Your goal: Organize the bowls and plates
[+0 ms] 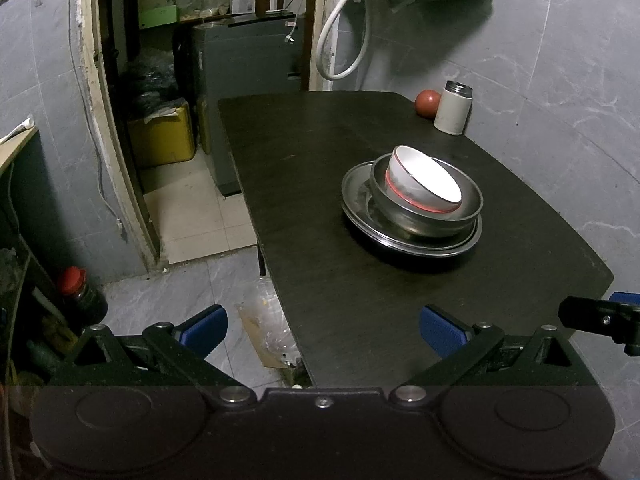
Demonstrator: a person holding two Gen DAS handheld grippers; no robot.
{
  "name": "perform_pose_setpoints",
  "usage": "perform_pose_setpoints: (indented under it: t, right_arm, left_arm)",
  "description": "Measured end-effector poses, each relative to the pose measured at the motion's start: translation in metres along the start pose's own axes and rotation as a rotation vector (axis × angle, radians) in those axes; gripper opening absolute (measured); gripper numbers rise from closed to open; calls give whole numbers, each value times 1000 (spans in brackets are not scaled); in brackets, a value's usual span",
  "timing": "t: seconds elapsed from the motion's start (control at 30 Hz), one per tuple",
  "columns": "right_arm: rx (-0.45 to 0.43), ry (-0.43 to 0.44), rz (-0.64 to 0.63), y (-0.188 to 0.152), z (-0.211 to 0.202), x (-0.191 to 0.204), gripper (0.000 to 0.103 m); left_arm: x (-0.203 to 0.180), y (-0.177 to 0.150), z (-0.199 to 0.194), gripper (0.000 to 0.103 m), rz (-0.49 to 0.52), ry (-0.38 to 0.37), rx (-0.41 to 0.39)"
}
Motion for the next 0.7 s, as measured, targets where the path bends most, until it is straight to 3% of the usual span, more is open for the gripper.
perform_pose_setpoints:
  t: [0.7]
  right_arm:
    - [-9, -1, 2, -1, -3, -2, 103]
  left_arm:
    - [-4, 1, -3, 102, 5, 2, -6]
Point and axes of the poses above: each gripper's, at about its wrist camera, not at the fingertips, and z roughly the way its jaws point, x to its left, y to its top, the point moved 10 cm from there along z, roughly the way its jaws point, and after that the axes turned 9 degrees about x, right-handed, at the moved point
